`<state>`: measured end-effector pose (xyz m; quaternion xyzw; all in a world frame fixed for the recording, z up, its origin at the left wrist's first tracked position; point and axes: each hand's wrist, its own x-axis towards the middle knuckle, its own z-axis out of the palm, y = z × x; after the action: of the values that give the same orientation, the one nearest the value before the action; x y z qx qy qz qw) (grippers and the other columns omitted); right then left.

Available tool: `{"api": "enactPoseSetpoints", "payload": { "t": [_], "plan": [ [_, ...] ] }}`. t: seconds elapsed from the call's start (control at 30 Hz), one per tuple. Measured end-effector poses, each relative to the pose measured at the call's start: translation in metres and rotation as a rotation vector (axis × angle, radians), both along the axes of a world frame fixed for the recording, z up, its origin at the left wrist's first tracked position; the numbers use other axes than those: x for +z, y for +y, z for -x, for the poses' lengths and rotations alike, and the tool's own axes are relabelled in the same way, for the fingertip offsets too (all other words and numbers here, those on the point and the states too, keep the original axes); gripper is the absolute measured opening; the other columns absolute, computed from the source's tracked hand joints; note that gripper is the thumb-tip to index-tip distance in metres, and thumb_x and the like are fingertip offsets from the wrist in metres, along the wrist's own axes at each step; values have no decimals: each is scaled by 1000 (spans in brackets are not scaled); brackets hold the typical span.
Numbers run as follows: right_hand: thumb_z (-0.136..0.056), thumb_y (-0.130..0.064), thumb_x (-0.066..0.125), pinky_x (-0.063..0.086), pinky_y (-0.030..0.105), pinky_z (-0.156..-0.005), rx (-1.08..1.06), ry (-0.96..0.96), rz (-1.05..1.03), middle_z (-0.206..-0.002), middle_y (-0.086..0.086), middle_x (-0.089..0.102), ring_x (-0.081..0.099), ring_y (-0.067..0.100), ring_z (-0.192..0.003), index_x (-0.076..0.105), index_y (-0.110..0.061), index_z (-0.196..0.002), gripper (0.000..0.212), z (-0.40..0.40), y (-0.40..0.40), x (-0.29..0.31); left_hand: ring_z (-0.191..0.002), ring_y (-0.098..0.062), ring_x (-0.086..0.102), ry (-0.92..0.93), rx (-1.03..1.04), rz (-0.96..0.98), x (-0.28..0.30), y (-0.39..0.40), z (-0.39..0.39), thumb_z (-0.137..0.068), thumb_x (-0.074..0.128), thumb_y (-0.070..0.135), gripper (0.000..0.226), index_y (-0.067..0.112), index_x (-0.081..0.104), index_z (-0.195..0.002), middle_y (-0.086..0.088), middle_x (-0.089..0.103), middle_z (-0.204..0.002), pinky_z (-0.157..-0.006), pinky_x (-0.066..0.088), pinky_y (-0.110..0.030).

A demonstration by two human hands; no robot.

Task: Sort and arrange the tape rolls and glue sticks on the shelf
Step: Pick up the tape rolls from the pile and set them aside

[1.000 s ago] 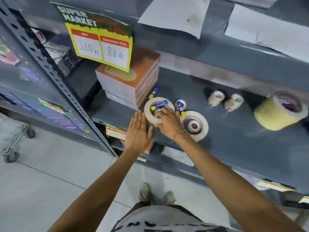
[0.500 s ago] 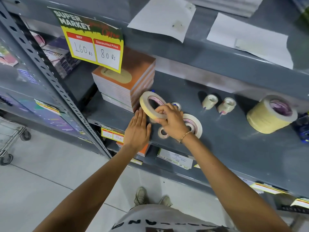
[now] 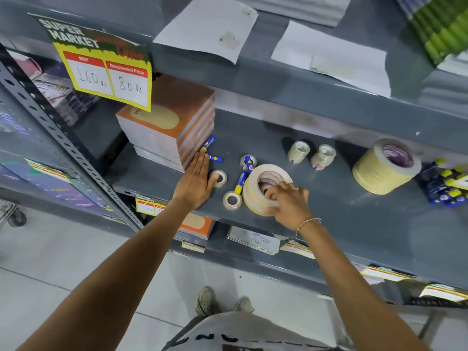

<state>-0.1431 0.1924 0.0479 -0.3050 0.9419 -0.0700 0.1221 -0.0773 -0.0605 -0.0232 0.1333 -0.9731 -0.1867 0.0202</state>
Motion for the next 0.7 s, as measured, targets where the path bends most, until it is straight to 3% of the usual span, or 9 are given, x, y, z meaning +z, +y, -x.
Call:
{"api": "enactPoseSetpoints", "payload": {
  "t": [0.13,0.3,0.47,0.57,0.7],
  "plan": [
    [-63,-58,74,39,33,-85,-20,-209,52,-88,-10,59,58,16,-93,59,-32,-78,34,28,-12,30,-149,-19,-4,8,3,-11,-2,0,1,-100,24,45,68,6,0,-151,-9,-2,-161,-121,1,-33],
    [-67,-53,76,50,36,-88,-42,-353,58,-93,-4,63,61,21,-95,61,-19,-99,49,32,-24,31,-148,-17,-6,39,4,-73,-3,0,-1,-99,21,45,67,9,0,-151,-5,-2,-162,-121,5,-34],
    [-76,-58,62,45,33,-86,-20,-138,21,-100,2,71,61,24,-95,65,-19,-96,44,8,-18,8,-148,-15,-6,72,10,-103,-5,-2,0,-99,20,46,66,10,1,-151,-4,-1,-162,-121,6,-34],
    [-77,-60,60,44,32,-84,-56,-196,19,-96,-1,72,62,22,-93,65,-24,-92,39,9,-12,10,-148,-14,-6,79,12,-110,-6,-2,0,-99,21,46,66,11,1,-151,-3,-1,-162,-121,7,-34],
    [-83,-48,59,52,37,-87,-270,-69,343,-98,3,71,65,25,-93,68,-20,-88,30,22,-25,18,-148,-14,-6,81,15,-113,-7,-2,0,-99,20,46,66,11,1,-151,-3,-1,-162,-121,6,-33]
  ]
}}
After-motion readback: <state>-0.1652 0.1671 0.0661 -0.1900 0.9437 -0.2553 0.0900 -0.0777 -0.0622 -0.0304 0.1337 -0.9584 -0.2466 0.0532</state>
